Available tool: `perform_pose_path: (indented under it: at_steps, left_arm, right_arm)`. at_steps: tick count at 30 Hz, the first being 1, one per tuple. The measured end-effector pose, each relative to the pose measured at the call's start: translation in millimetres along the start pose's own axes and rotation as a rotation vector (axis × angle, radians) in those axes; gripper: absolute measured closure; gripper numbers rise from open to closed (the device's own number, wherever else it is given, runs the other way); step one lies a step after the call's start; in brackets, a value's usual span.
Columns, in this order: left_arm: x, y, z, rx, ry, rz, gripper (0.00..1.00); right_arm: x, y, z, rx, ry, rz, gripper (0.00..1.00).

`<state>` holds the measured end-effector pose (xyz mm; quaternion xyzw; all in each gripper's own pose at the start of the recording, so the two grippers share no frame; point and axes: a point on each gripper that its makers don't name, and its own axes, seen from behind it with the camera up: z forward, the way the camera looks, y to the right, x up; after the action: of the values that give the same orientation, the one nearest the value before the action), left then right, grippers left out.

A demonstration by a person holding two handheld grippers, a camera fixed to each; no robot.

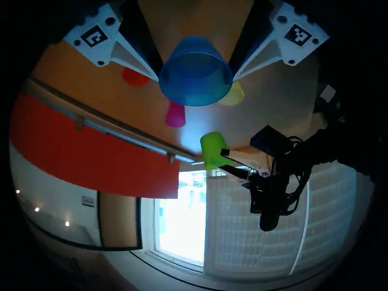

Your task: Pour water

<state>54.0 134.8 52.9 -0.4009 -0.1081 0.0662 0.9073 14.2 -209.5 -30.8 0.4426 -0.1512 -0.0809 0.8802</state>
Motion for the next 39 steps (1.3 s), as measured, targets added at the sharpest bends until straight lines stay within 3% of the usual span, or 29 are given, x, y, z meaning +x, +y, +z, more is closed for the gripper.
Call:
perform_pose_path:
  at_steps: [19,39]
  left_arm:
    - [21.1,15.6,-6.8,-0.001,0.093,-0.009,0.13]
    - [22.7,23.9,-7.2,-0.010,0.109,-0.002,0.12]
  right_arm:
    - [24.1,2.9,-4.2,-0.017,0.058,0.009,0.10]
    - [50.7,3.2,-0.7,-0.007,0.180,0.030,0.09]
